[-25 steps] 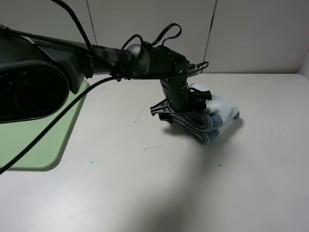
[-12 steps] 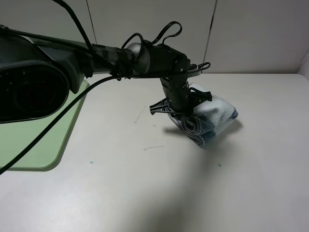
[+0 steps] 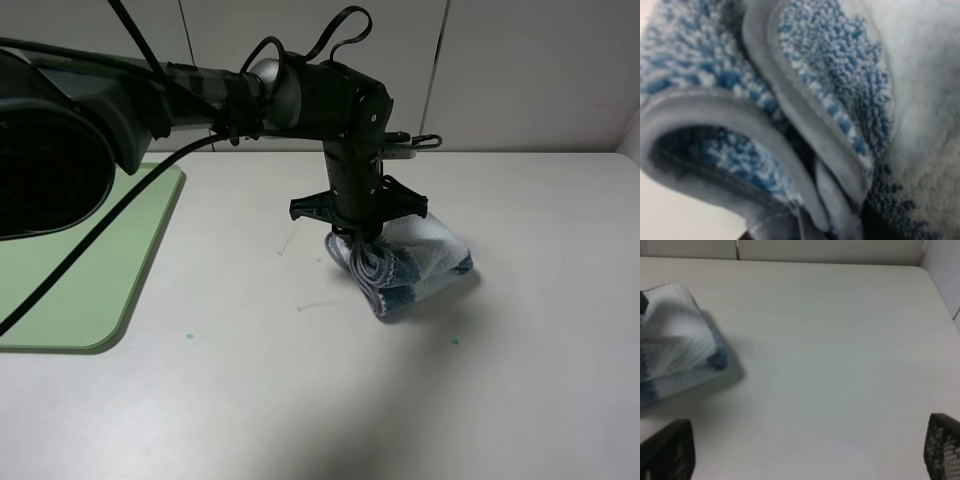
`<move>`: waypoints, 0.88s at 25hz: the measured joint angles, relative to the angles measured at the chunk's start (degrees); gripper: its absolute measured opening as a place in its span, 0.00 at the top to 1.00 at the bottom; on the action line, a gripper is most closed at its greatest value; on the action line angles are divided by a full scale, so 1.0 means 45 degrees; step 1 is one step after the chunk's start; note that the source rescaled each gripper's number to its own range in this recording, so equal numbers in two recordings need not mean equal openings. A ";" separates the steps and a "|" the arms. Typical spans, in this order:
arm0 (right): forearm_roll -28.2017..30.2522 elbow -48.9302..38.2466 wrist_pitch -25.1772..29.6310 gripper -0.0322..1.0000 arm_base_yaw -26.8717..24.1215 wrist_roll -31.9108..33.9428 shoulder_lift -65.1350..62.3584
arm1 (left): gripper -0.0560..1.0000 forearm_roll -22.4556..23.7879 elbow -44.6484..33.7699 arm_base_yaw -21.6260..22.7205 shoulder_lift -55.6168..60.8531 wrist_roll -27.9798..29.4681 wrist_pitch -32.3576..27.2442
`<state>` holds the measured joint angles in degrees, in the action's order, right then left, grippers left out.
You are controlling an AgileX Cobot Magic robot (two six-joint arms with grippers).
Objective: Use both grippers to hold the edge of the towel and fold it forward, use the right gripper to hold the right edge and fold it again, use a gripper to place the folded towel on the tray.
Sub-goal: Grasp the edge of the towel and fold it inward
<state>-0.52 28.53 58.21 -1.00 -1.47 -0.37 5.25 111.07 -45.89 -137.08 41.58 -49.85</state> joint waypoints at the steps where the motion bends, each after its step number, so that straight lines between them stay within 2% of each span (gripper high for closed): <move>1: 0.0000 0.0000 0.0000 0.00 0.0000 0.0000 0.0000 | 0.84 0.0005 0.0000 0.0000 -0.0002 -0.0099 -0.0120; 4: 0.0000 0.0000 0.0000 0.00 0.0000 0.0000 0.0000 | 0.84 0.0042 0.0000 0.0000 -0.0002 -0.0845 -0.0378; 10: 0.0015 0.0000 0.0000 0.00 0.0000 0.0000 0.0000 | 0.84 0.0042 0.0000 0.0000 -0.0002 -0.3418 -0.1125; 12: 0.0015 0.0000 0.0000 0.00 0.0000 0.0000 0.0000 | 0.84 0.0042 0.0000 0.0000 -0.0002 -0.3770 -0.1277; 15: 0.0015 0.0000 0.0000 0.00 0.0000 0.0000 0.0000 | 0.84 0.0042 0.0000 0.0000 -0.0002 -0.3557 -0.1305; 22: 0.0015 0.0000 0.0000 0.00 0.0000 0.0000 0.0000 | 0.84 0.0030 0.0000 0.0000 -0.0002 -0.1979 -0.1237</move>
<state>-0.45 28.53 58.21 -1.00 -1.47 -0.37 5.38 111.07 -45.89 -137.09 32.68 -55.42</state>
